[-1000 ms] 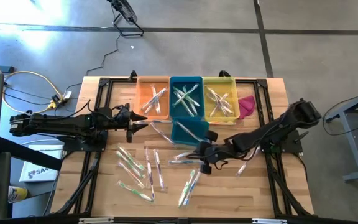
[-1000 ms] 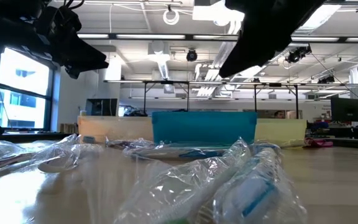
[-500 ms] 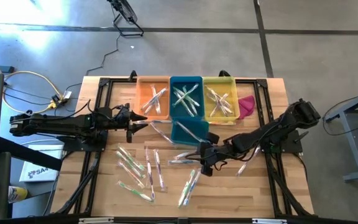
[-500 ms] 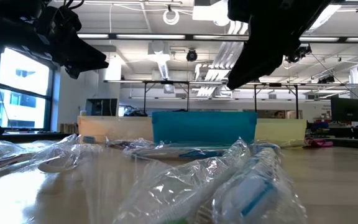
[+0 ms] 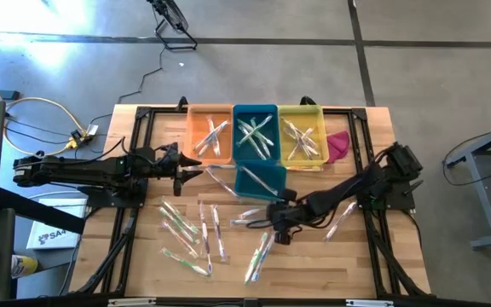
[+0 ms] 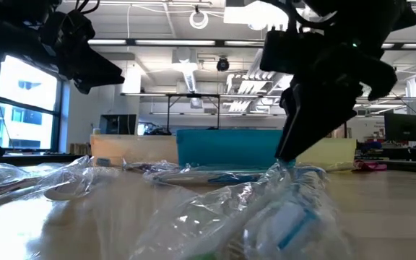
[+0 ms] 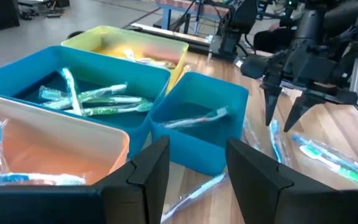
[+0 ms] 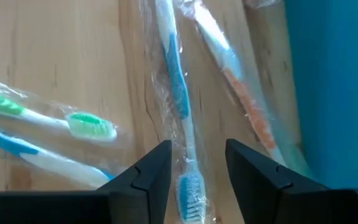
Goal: Pick & Place Toothbrushes
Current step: Put the blue toothbrush into the orange bin
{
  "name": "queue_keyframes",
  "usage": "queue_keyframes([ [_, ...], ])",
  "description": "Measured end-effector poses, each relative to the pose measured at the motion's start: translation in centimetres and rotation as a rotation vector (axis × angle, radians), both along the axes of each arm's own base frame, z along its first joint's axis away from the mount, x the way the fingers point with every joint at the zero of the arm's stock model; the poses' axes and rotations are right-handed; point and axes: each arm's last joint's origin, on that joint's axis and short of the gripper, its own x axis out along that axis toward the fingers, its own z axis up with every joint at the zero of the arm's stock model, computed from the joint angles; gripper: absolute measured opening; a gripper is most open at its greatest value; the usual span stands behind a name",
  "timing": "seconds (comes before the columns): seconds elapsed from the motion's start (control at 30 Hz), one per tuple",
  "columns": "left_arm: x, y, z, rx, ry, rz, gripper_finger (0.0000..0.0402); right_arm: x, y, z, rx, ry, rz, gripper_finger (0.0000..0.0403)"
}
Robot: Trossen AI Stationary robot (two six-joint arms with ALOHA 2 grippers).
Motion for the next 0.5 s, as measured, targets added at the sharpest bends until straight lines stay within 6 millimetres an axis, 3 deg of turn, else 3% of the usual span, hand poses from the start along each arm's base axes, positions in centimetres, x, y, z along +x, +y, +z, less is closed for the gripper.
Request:
queue_keyframes([
  [0.5,-0.1,0.0,-0.3,-0.003,0.033,0.000,0.0154,0.6,0.3,-2.6,0.013,0.050,-0.038,0.0137],
])
